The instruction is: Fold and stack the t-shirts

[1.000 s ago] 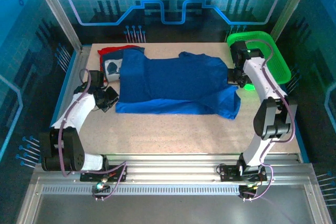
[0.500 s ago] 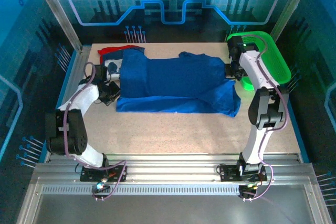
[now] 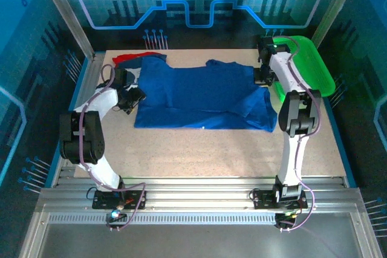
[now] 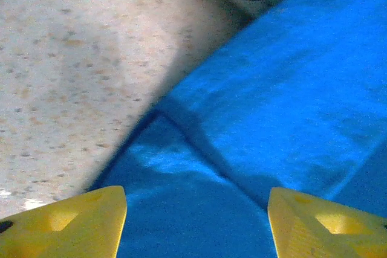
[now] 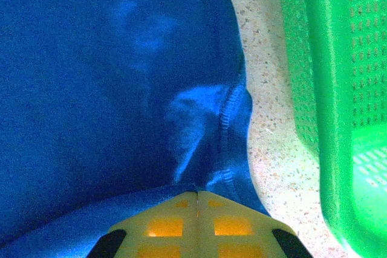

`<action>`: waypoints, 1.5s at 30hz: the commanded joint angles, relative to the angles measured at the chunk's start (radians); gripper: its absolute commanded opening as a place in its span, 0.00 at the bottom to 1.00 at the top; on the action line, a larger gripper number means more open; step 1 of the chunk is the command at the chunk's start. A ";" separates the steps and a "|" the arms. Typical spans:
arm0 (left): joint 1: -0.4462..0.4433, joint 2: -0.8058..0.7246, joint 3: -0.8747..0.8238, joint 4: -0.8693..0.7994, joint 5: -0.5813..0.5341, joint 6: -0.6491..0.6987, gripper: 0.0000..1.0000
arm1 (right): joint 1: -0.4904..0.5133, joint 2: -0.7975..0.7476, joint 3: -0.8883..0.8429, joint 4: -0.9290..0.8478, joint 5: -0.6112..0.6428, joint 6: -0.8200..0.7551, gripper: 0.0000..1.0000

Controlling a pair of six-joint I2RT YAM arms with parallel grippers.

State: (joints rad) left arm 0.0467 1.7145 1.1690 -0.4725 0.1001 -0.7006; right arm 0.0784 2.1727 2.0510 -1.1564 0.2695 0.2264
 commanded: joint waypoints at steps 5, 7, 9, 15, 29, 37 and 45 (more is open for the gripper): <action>-0.196 -0.137 -0.069 0.044 0.009 -0.026 0.64 | 0.002 0.197 0.237 -0.046 -0.056 0.007 0.09; -0.218 -0.128 -0.126 0.084 0.009 -0.061 0.64 | -0.001 0.251 0.306 -0.053 -0.068 0.034 0.11; -0.230 -0.104 -0.157 0.116 0.022 -0.074 0.63 | -0.003 0.275 0.345 -0.040 -0.094 0.067 0.19; -0.243 -0.057 -0.155 0.128 0.001 -0.042 0.63 | 0.010 0.070 0.156 0.019 -0.137 0.062 0.59; -0.217 0.008 -0.226 0.206 -0.018 -0.036 0.60 | -0.115 -0.319 -0.683 0.246 -0.176 0.148 0.64; -0.166 0.037 -0.225 0.190 -0.031 -0.008 0.59 | -0.123 -0.253 -0.710 0.287 -0.162 0.145 0.61; -0.125 0.035 -0.252 0.189 -0.033 0.016 0.59 | -0.127 -0.269 -0.773 0.294 -0.140 0.152 0.20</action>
State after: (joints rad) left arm -0.0933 1.7290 0.9447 -0.2558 0.1009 -0.7208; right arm -0.0341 1.9129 1.3106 -0.8623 0.1230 0.3691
